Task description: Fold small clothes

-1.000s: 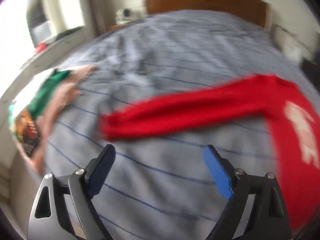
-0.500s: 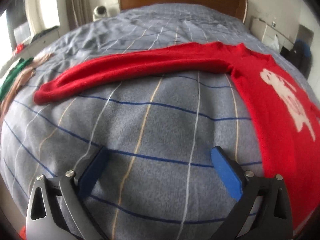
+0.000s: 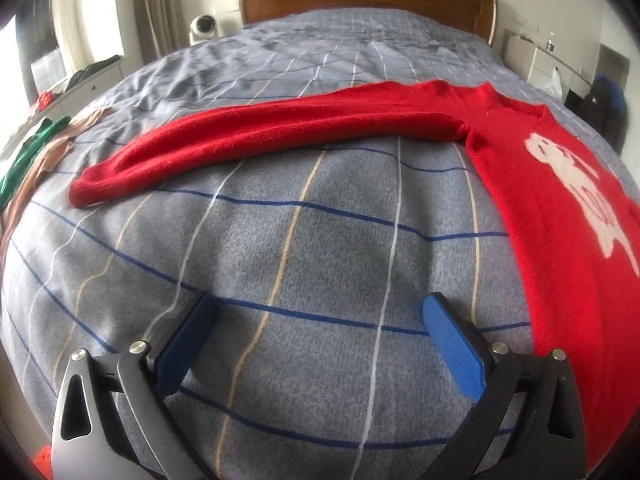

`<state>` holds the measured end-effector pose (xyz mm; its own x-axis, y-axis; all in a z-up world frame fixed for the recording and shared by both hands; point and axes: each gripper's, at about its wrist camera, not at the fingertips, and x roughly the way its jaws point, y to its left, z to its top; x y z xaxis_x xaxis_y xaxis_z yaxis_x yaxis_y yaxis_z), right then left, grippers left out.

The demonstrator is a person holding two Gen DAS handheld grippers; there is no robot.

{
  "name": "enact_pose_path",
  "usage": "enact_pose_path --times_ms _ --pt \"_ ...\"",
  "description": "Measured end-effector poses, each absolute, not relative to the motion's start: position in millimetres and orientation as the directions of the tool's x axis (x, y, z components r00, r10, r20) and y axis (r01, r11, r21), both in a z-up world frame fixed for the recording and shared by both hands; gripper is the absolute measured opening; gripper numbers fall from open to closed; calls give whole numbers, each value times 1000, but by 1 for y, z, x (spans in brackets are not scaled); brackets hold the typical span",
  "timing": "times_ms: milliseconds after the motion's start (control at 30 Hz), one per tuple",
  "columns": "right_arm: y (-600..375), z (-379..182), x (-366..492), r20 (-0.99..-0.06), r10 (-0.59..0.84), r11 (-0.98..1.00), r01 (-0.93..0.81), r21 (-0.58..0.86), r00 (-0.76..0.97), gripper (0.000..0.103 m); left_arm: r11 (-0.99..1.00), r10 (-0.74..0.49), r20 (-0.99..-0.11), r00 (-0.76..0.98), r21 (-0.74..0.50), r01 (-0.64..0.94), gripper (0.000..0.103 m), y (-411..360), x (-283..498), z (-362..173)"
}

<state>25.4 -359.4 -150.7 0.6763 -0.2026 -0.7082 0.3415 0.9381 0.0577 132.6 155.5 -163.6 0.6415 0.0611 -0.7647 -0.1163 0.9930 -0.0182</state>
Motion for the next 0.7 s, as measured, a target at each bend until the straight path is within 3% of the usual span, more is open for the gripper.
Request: enact_pose_path --times_ms 700 --pt "-358 -158 27 -702 -218 941 337 33 678 103 992 65 -756 651 -24 -127 103 156 131 -164"
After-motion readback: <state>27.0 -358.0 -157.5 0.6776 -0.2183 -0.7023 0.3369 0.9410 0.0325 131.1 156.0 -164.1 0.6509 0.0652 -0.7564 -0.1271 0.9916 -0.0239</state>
